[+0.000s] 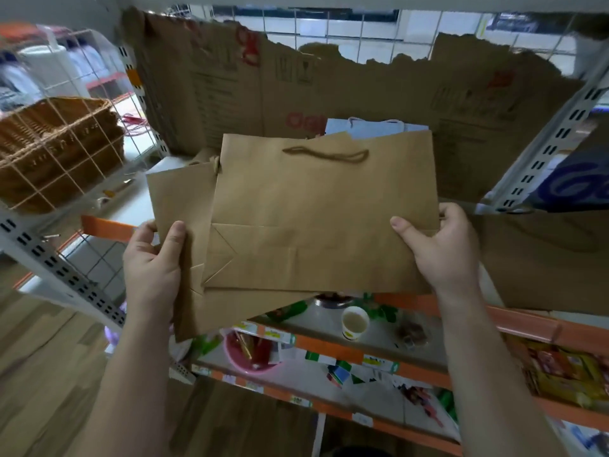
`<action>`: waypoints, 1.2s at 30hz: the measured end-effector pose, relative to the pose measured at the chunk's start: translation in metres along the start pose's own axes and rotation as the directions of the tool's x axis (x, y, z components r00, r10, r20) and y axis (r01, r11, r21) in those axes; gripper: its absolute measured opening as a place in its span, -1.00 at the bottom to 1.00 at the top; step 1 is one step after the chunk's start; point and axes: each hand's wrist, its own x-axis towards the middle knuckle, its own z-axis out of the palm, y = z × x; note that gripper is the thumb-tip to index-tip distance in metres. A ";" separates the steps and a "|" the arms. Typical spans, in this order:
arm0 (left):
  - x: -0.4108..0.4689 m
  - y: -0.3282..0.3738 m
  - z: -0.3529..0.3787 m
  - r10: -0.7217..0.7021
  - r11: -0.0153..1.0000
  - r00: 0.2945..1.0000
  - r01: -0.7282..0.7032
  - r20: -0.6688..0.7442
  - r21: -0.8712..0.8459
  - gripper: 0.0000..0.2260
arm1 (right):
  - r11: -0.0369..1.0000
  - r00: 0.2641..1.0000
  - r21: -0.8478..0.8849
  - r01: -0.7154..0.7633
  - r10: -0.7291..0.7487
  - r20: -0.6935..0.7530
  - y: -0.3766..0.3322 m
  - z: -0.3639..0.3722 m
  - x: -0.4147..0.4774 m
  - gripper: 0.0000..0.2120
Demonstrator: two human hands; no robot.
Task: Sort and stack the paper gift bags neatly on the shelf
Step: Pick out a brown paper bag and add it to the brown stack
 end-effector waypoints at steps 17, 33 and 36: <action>0.236 -0.049 -0.042 -0.261 0.965 0.904 0.243 0.338 0.095 -0.77 | 0.966 0.966 -0.218 -0.142 0.087 -0.243 -0.071 0.184 0.017 -0.60; 0.338 -0.117 -0.002 -0.237 0.907 0.910 0.081 0.341 0.412 -0.86 | 0.886 0.938 -0.363 -0.287 0.182 -0.296 -0.054 0.261 -0.014 -0.76; 0.343 -0.126 0.004 -0.278 0.914 0.897 0.137 0.344 0.382 -0.83 | 0.871 0.928 -0.371 -0.321 0.211 -0.308 -0.047 0.268 -0.017 -0.76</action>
